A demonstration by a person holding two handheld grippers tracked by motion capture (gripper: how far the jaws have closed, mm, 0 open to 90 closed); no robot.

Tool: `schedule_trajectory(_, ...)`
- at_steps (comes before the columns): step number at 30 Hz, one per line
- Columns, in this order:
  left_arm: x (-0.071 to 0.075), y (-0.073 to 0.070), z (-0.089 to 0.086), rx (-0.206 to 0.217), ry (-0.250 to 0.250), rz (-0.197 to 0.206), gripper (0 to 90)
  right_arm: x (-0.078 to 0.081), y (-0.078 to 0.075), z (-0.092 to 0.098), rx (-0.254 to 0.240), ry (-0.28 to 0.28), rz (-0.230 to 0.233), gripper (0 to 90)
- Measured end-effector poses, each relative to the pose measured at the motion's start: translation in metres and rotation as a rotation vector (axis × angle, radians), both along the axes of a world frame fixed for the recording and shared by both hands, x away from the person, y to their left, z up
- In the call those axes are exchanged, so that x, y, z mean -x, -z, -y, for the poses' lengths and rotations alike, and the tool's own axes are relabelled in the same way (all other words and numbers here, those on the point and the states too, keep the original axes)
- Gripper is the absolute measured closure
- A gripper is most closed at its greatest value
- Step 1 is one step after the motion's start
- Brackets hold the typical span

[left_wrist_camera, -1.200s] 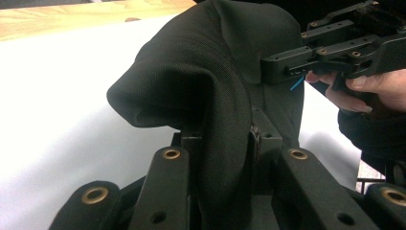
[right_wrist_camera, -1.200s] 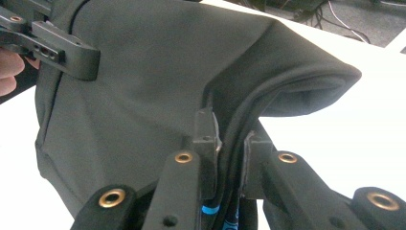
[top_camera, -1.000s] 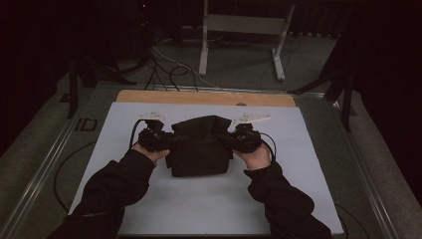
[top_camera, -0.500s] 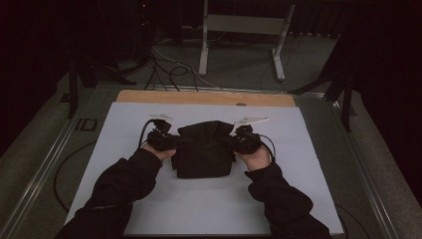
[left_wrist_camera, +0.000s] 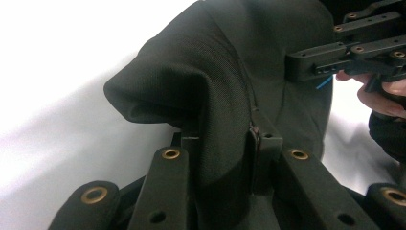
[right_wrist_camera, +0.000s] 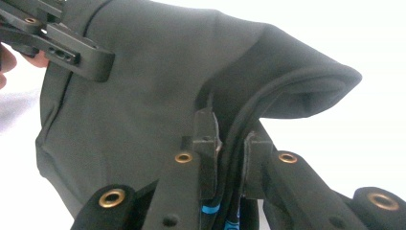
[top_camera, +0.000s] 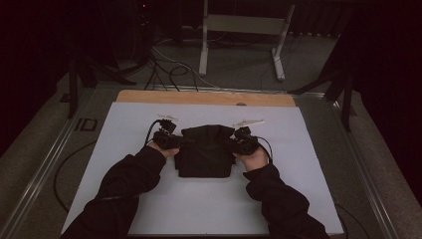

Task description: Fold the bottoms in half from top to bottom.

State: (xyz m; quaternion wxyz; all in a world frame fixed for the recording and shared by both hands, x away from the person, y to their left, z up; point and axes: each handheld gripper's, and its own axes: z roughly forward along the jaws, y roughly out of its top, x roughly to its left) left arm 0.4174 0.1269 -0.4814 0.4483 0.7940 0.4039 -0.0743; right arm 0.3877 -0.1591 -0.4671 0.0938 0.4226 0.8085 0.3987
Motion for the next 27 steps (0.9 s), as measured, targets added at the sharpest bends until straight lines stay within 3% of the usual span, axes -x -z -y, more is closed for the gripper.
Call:
schedule_trajectory(8,-0.014,0.008,0.001,-0.021,-0.012,-0.004,73.8,-0.01,0.009,0.0,-0.001,0.03,0.012,80.4)
schedule_trajectory(13,-0.019,0.013,0.004,-0.038,-0.031,-0.001,73.6,-0.017,0.017,-0.002,0.024,0.041,0.02,80.3)
schedule_trajectory(27,-0.034,0.027,0.009,-0.041,-0.073,-0.008,72.6,-0.037,0.031,-0.001,0.037,0.083,0.01,79.9)
